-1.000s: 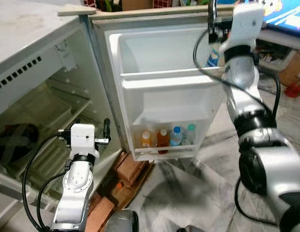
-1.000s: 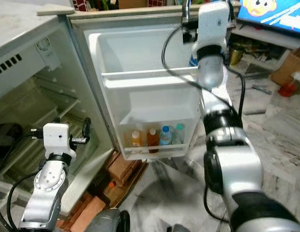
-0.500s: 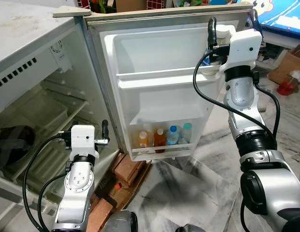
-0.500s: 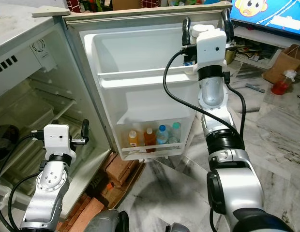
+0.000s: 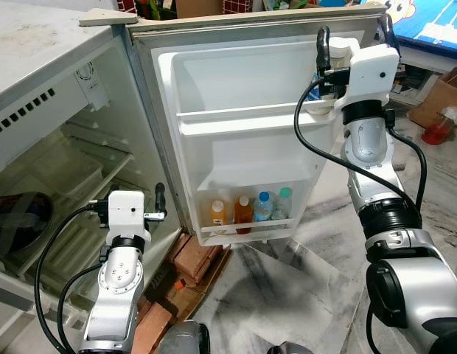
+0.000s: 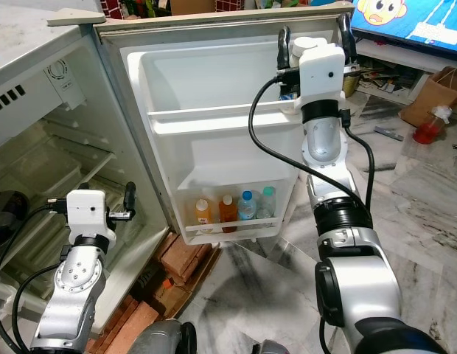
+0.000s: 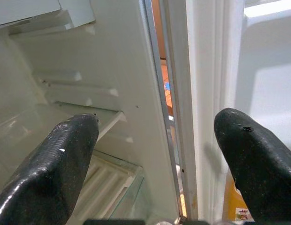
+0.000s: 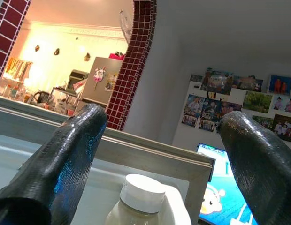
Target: Restocking fridge
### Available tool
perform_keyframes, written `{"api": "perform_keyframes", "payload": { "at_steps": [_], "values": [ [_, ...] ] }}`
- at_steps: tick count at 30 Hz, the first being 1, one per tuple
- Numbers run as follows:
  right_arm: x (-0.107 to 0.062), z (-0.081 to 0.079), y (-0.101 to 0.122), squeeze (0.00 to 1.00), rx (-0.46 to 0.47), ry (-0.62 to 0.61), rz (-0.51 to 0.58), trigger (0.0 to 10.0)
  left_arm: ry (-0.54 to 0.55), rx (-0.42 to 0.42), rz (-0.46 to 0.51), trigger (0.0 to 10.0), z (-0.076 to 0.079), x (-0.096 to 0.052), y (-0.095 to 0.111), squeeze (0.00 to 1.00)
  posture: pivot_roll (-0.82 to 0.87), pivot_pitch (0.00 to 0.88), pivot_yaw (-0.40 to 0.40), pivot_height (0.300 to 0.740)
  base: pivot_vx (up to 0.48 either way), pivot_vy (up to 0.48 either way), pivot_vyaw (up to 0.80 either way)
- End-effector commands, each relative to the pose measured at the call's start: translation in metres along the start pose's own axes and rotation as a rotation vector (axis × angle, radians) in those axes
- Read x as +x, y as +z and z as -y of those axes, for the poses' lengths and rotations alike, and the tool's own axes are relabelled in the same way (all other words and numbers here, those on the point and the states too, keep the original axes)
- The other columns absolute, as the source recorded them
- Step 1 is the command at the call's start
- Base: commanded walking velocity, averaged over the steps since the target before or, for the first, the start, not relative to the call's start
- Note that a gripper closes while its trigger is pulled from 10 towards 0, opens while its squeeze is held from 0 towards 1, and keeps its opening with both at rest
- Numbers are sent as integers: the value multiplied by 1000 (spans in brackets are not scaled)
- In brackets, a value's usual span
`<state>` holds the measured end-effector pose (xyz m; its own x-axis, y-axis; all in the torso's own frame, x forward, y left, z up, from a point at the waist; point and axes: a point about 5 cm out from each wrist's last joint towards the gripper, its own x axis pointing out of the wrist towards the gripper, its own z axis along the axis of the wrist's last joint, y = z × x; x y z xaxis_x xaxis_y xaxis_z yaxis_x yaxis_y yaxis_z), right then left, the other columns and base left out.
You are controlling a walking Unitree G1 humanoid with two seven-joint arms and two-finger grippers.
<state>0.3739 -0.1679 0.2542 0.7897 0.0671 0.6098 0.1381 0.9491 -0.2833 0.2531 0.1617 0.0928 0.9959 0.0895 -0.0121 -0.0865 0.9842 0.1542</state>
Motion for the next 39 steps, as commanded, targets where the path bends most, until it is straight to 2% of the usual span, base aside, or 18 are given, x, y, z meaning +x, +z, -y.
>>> {"api": "perform_keyframes", "payload": {
  "at_steps": [1,2,3,4,5,6,12,18,21,22,23,24,26,28,35,39],
  "values": [
    [-9,1,4,353,-8,-9,10,10000,18,17,-12,10000,-1,2,-1,0,190,34,14,740,0,0,0],
    [-44,-15,-19,0,24,35,-107,10000,43,33,-6,10000,-1,6,0,0,175,31,18,740,0,0,0],
    [-70,-26,-32,0,51,65,-195,10000,62,46,-2,10000,-2,9,1,0,173,32,18,740,0,0,0],
    [-70,-26,-32,0,51,65,-195,10000,62,46,-2,10000,-2,9,1,0,173,32,18,740,0,0,0],
    [-86,-33,-41,0,69,83,-252,10000,73,55,3,10000,-2,11,2,0,172,32,18,740,0,-240,0],
    [-94,-35,-45,0,76,93,-279,10000,77,58,5,10000,-2,12,2,0,170,33,18,740,0,-244,0],
    [-96,-33,-48,0,79,88,-299,10000,76,61,3,10000,-1,11,2,0,170,35,14,740,0,-244,0],
    [-106,-43,-46,0,104,130,-353,10000,63,81,13,10000,-1,12,1,0,173,35,12,740,0,-297,0],
    [-124,-51,-61,0,167,151,-468,10000,62,84,11,10000,-1,12,1,0,172,35,12,740,0,-386,0],
    [-137,-55,-70,0,200,166,-545,10000,61,84,9,10000,-1,12,0,0,173,35,13,740,0,-398,0],
    [-137,-55,-70,0,200,166,-545,10000,61,84,9,10000,-1,12,0,0,173,35,13,740,0,-398,0],
    [-146,-59,-76,0,211,194,-605,10000,62,85,7,10000,-1,13,-1,0,173,35,13,740,0,-398,0],
    [-150,-59,-78,0,224,197,-628,10000,62,87,5,10000,-1,13,-1,0,174,36,13,740,0,-398,0],
    [-158,-63,-81,0,247,258,-666,10000,60,96,-4,10000,-1,13,-3,0,173,33,11,740,0,-398,0],
    [-152,-65,-85,0,255,286,-685,10000,54,131,-60,10000,-3,13,-15,0,177,30,2,740,0,-410,0],
    [-144,-69,-80,0,265,245,-659,10000,36,141,-64,10000,2,15,-17,0,176,21,8,740,0,-480,0]
  ]
}}
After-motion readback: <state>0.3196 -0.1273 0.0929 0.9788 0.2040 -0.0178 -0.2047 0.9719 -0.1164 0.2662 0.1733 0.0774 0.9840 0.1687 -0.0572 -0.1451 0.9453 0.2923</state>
